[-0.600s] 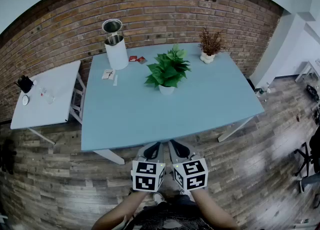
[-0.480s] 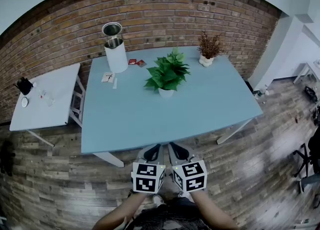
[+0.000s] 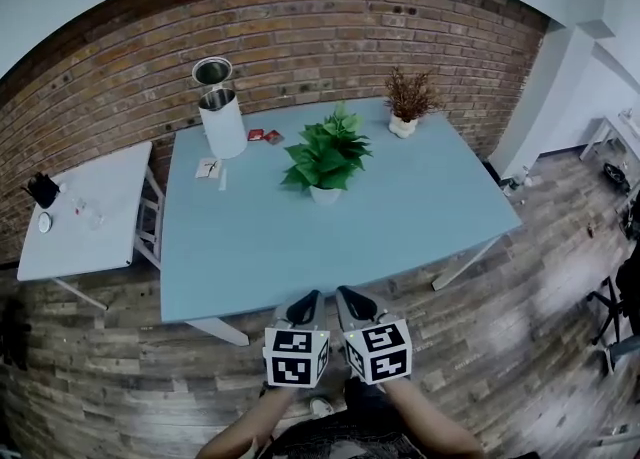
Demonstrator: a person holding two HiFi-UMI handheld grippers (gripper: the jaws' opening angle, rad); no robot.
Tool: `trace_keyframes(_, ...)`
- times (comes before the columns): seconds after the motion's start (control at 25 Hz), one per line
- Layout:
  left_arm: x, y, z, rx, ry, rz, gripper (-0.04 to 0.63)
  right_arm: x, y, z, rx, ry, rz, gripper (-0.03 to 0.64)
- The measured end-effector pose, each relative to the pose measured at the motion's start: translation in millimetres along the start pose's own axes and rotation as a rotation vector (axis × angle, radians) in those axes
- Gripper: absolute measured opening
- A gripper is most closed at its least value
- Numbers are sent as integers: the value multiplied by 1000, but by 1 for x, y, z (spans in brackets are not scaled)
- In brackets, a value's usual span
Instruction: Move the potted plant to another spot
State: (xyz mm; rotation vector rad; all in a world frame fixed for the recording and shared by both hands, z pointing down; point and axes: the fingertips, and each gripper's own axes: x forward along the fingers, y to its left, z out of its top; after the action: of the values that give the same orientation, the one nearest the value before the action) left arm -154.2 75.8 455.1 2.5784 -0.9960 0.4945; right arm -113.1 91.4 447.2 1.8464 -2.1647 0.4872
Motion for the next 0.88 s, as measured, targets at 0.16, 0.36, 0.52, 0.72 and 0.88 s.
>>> trace_keyframes(0.16,11,3,4,-2,-3,12,-5,8,-10,2,4,-2,4,6)
trace_keyframes(0.36,33,7,11,-8,-5,32,-5,26,-25,5,1,0,31,6)
trace_keyframes(0.52,56,14,22,-22,-6,59,-5,45,-42,13,1,6,64,6)
trace_keyframes(0.72,85,22,27,-44,13,83,-5,72,-66,16,9,28,85,6)
trace_keyframes(0.88,108,28,29,-53,37,103,-5,91,-83,20,12,33,104,6)
